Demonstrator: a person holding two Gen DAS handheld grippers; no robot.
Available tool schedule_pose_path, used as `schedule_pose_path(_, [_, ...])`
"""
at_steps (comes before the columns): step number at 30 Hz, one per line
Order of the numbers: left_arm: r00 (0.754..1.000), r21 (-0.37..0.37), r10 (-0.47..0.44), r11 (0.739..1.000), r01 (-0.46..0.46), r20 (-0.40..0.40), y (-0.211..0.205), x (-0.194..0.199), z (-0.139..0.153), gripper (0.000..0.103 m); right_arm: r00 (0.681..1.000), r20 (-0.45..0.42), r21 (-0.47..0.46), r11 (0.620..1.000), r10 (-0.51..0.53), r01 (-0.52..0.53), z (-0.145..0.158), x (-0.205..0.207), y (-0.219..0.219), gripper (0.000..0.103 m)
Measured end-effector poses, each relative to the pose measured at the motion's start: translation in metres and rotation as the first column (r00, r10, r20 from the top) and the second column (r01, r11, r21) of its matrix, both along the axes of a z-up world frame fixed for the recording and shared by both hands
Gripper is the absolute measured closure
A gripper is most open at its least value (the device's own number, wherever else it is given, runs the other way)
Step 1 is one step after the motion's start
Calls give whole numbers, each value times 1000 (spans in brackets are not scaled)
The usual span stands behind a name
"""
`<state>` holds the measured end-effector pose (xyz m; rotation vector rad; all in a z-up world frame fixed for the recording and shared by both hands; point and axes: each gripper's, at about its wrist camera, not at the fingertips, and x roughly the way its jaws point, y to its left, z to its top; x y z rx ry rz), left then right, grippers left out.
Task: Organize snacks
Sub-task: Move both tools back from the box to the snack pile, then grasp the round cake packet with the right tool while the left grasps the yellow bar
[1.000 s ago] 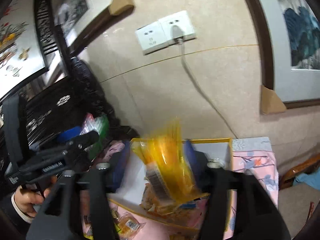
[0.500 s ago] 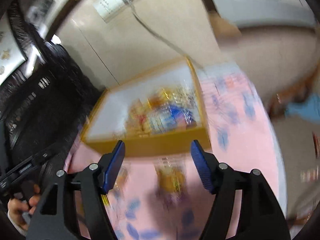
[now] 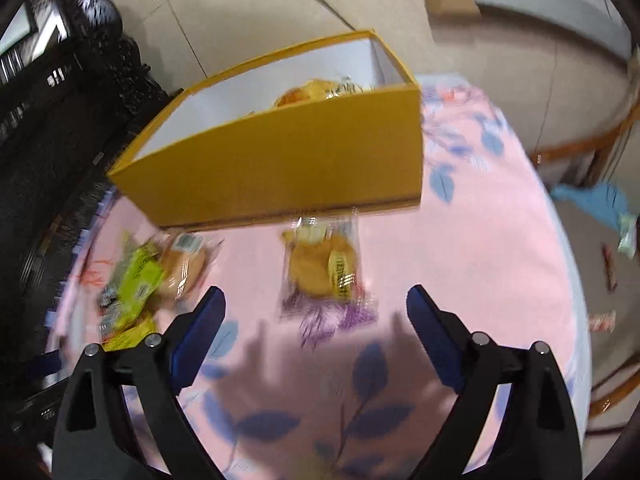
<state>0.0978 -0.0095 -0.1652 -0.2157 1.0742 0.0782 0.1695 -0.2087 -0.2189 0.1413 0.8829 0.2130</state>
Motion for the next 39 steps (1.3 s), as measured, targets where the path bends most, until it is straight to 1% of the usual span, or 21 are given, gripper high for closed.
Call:
schedule_pose_path(3, [999,-3,32,999,-32,-3,12,-3,0,6,1000,-8,-48,999,9,-9,-8,20,6,11])
schedule_pose_path(6, [998,-5,64,998,-64,-12,27,-10,-2,6,999,-33,-59,998,6,-7,-18,35,9,11])
schedule_pose_path(11, [995,-12,101,995,-102,-25,40,-12,-6,6,999,-50,-91,996,11,-15,-28,47,17,11])
schedule_pose_path(14, [994,-13,105,994,-105,-28,41,-10,-7,6,999,-53,-121,992,13,-20,-33,50,19,11])
schedule_pose_path(18, [995,0,89,996,-89,-35,40,-9,-9,6,998,-54,-137,990,24,-31,-37,55,23,11])
schedule_pose_path(21, [995,4,91,996,-91,-48,42,-8,-12,6,996,-80,-154,987,40,-52,-46,60,28,11])
schedule_pose_path(23, [994,6,100,995,-99,-54,46,-8,-13,6,996,-82,-153,987,47,-59,-49,61,30,11])
schedule_pose_path(25, [992,10,107,994,-107,-60,49,-8,-14,6,995,-80,-163,984,62,-74,-51,62,33,19])
schedule_pose_path(27, [991,14,116,993,-115,-68,51,-7,-16,6,992,-95,-186,977,85,-101,-56,62,39,34])
schedule_pose_path(28, [991,14,115,993,-115,-71,52,-7,-17,6,993,-81,-205,973,90,-105,-56,61,40,38])
schedule_pose_path(29, [991,16,114,993,-113,-74,52,-6,-19,6,992,-72,-216,970,102,-115,-55,60,41,47])
schedule_pose_path(30, [991,22,113,994,-111,-75,52,-6,-20,6,991,-73,-212,969,111,-124,-55,60,41,47])
schedule_pose_path(32, [992,33,102,994,-100,-71,52,-5,-22,6,991,-75,-189,974,114,-126,-54,56,37,48])
schedule_pose_path(34, [994,68,87,994,-82,-64,51,-3,-27,6,992,-81,-142,984,94,-104,-54,47,27,48])
schedule_pose_path(35, [996,97,66,994,-60,-61,49,-2,-32,6,993,-81,-118,988,88,-97,-54,40,21,48])
schedule_pose_path(37, [997,145,-1,989,11,-73,45,2,-42,6,993,-79,-94,991,84,-92,-55,30,15,47])
schedule_pose_path(38, [995,158,-58,985,70,-81,40,4,-47,6,993,-76,-92,991,90,-97,-56,23,13,47])
schedule_pose_path(39, [988,170,-131,975,144,-85,34,5,-51,6,993,-73,-95,990,94,-101,-57,20,11,47])
